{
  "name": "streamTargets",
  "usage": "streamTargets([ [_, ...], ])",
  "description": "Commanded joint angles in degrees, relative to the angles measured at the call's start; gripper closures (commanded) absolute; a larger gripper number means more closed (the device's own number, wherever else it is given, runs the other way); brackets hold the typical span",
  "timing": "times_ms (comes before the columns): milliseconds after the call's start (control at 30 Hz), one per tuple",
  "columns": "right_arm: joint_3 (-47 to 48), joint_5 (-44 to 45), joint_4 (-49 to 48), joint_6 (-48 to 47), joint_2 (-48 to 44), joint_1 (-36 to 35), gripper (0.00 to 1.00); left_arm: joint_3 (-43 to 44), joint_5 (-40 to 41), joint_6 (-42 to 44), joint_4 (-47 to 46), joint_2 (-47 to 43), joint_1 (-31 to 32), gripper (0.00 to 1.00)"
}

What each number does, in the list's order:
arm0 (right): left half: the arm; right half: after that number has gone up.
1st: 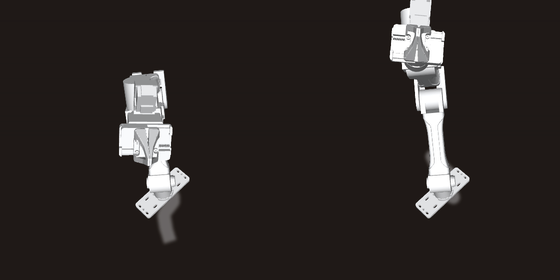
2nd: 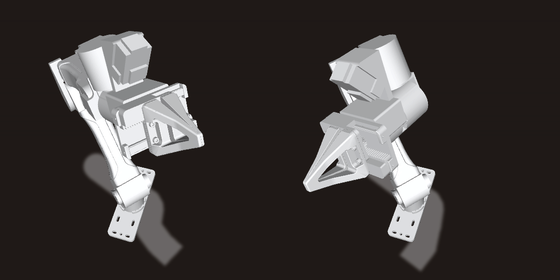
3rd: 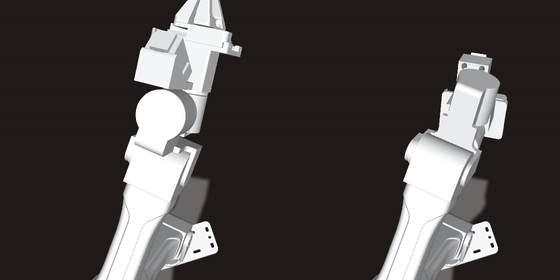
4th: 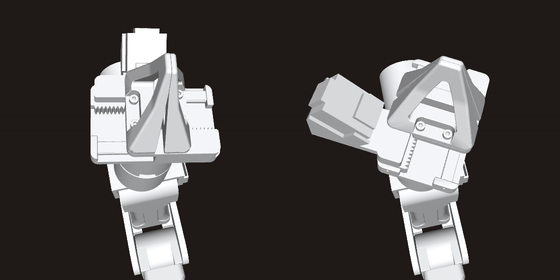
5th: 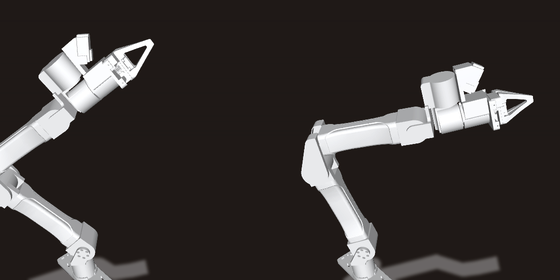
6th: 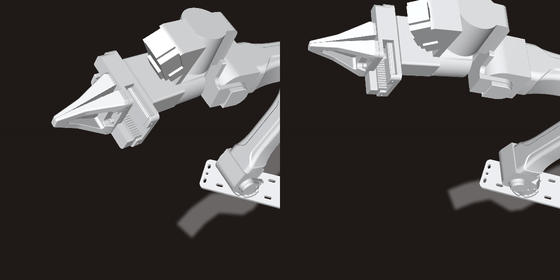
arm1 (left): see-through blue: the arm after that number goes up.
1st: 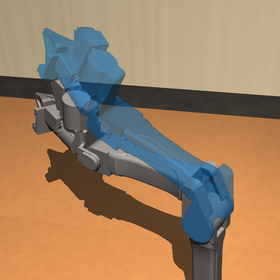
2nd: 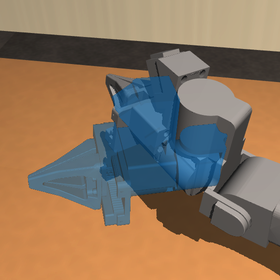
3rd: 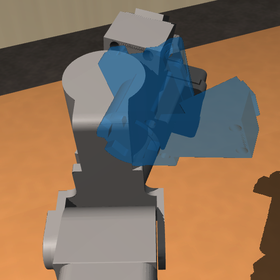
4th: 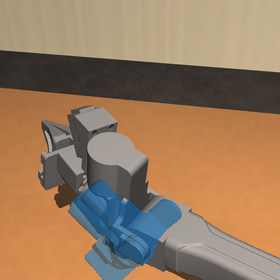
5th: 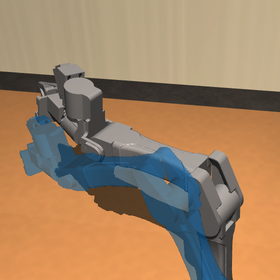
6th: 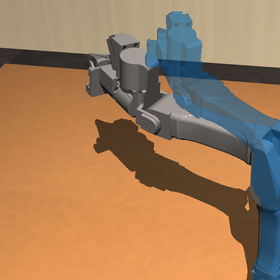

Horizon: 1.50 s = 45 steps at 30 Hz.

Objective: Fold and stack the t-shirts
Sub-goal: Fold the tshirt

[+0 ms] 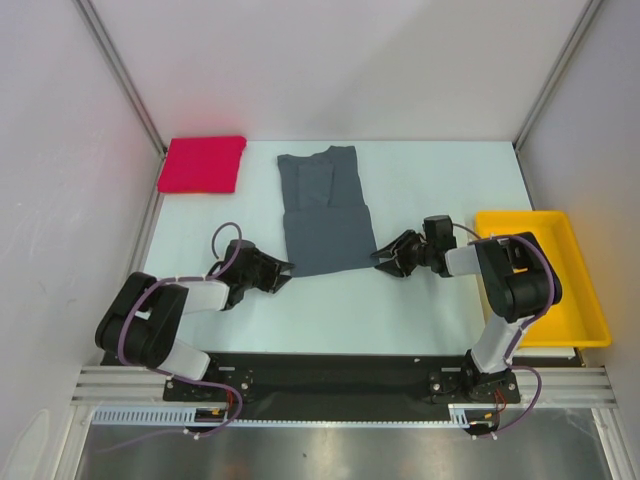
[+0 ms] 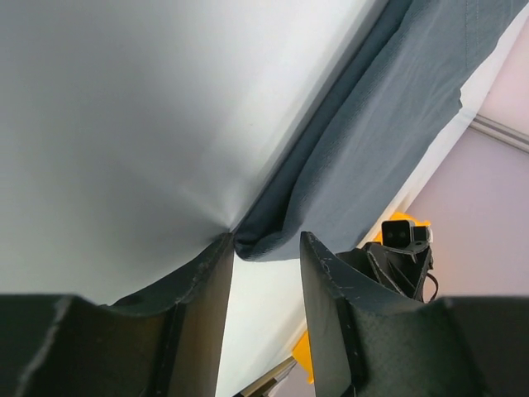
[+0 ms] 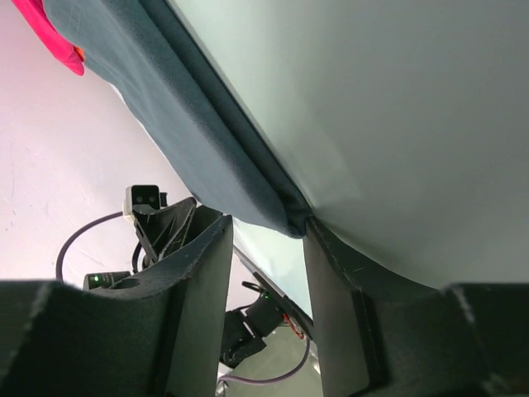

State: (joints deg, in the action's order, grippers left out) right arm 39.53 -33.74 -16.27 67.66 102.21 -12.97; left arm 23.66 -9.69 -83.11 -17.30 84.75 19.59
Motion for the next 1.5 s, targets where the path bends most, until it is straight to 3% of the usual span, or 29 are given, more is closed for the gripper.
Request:
streamTargets([
  [0,-0.8,3.6,1.2,-0.2,2.1,-0.2,0.56,-0.5,3.1,-0.2,4.6,1.1,0.2,0.56],
  [233,-0.6,4.2,3.1,-0.6,1.5,-0.3,0.57,-0.7,2.8,0.3,6.7,0.0,0.5,0.51],
  [800,-0.3,6.4,8.2,-2.4,0.0,0.6,0.57,-1.5,3.0,-1.2,6.1,0.6,1.1,0.55],
  [1000,1.8,6.5,9.3,-3.2,1.7,0.7,0.58,0.0,2.6,-0.5,5.1,2.3,1.1,0.65],
  [1033,2.0,6.5,9.4,-3.3,1.8,0.8,0.59,0.2,2.6,-0.3,5.0,2.4,1.1,0.72],
  [1167,2.3,5.5,9.1,-3.8,2.3,0.8,0.74,0.5,2.4,0.2,4.6,3.0,1.1,0.83],
  [1200,2.6,5.3,9.2,-4.1,2.5,0.8,0.85,0.8,2.1,1.4,4.7,3.1,0.9,0.87],
  [1333,2.3,4.2,9.1,-5.3,3.0,1.3,1.0,4.0,2.0,5.5,8.6,3.7,0.3,0.97],
  [1467,2.7,2.2,7.4,-6.8,3.5,1.5,1.0,4.7,1.9,7.7,9.7,2.8,-0.2,1.0],
])
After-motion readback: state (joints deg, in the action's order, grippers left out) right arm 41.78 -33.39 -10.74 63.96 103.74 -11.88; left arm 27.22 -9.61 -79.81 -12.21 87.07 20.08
